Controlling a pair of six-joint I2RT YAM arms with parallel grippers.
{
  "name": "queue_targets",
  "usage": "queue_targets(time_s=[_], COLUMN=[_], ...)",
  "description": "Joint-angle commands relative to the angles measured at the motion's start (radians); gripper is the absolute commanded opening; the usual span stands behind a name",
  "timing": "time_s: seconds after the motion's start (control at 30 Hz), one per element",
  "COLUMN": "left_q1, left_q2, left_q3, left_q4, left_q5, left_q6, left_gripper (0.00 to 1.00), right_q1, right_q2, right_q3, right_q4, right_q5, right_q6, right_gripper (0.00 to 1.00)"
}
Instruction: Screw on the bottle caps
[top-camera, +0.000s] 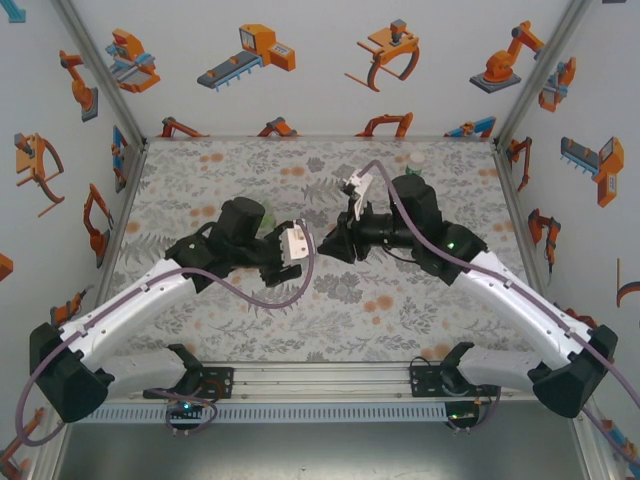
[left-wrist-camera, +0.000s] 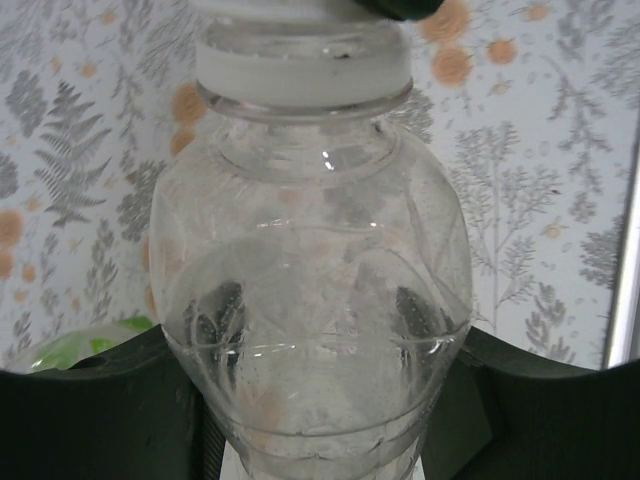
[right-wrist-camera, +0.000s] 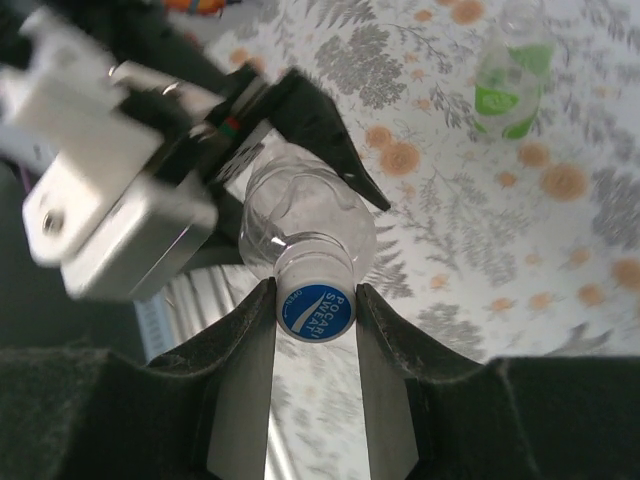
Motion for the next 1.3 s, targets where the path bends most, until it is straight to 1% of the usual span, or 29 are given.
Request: queue_targets(time_s=[0.0,0.1,0.2,0.27,0.33,0.43,0.63,0.67,0.7,0.73,0.77,0.8,0.87,0.93,0.97,1.0,1.03,1.13,1.27], left_q1=[-0.001,0.000,-0.001,0.000,0.000,0.000,-0.001,0.000,0.000,-0.001,0.000,0.000,0.000,0.000,0.001,0.002,0.003,0.003,0.003], left_q2=[-0.041,-0.037,-0.030,-0.022,-0.018,-0.016,-0.015,-0.015,-0.016,-0.018,-0.018,-0.019,-0.018,-0.015,-0.015,-0.015,-0.013,-0.004,0.008], left_q3=[-0.002,-0.002,-0.002,0.000,0.002,0.004,0.004,0.004,0.004,0.004,0.004,0.003,0.003,0.005,0.007,0.008,0.010,0.022,0.040], left_q4=[0.140,0.145,0.149,0.149,0.148,0.148,0.152,0.151,0.150,0.150,0.150,0.149,0.148,0.143,0.139,0.136,0.131,0.098,0.056], left_q5=[-0.097,-0.144,-0.195,-0.227,-0.243,-0.236,-0.223,-0.220,-0.219,-0.217,-0.215,-0.213,-0.206,-0.191,-0.175,-0.155,-0.125,-0.043,0.074], left_q6=[-0.040,-0.046,-0.051,-0.055,-0.058,-0.061,-0.063,-0.063,-0.063,-0.063,-0.063,-0.062,-0.061,-0.060,-0.058,-0.057,-0.051,-0.036,-0.015], left_gripper=[0.00,0.00,0.00,0.00,0.00,0.00,0.00,0.00,0.00,0.00,0.00,0.00,0.00,0.00,0.00,0.00,0.00,0.01,0.01], right_q1=[0.008,0.003,-0.010,-0.014,-0.018,-0.018,-0.018,-0.018,-0.018,-0.018,-0.018,-0.018,-0.020,-0.020,-0.021,-0.022,-0.024,-0.024,-0.024], right_q2=[0.010,0.039,0.062,0.076,0.085,0.086,0.079,0.077,0.075,0.074,0.071,0.071,0.060,0.042,0.032,0.023,0.014,-0.020,-0.088], right_q3=[-0.028,-0.032,-0.050,-0.056,-0.056,-0.060,-0.046,-0.043,-0.037,-0.027,-0.007,0.013,0.052,0.070,0.075,0.077,0.083,0.096,0.078], right_q4=[0.115,0.080,0.078,0.084,0.076,0.072,0.066,0.066,0.066,0.059,0.031,0.002,-0.038,-0.052,-0.057,-0.057,-0.065,-0.102,-0.112], right_q5=[0.187,0.216,0.202,0.180,0.174,0.178,0.179,0.178,0.176,0.175,0.178,0.185,0.189,0.187,0.186,0.178,0.166,0.166,0.094], right_q6=[0.460,0.676,0.852,0.905,0.917,0.930,0.900,0.880,0.854,0.810,0.757,0.714,0.608,0.527,0.484,0.437,0.371,0.192,-0.083], right_gripper=[0.00,0.00,0.00,0.00,0.00,0.00,0.00,0.01,0.06,0.13,0.23,0.30,0.40,0.47,0.55,0.59,0.61,0.61,0.58])
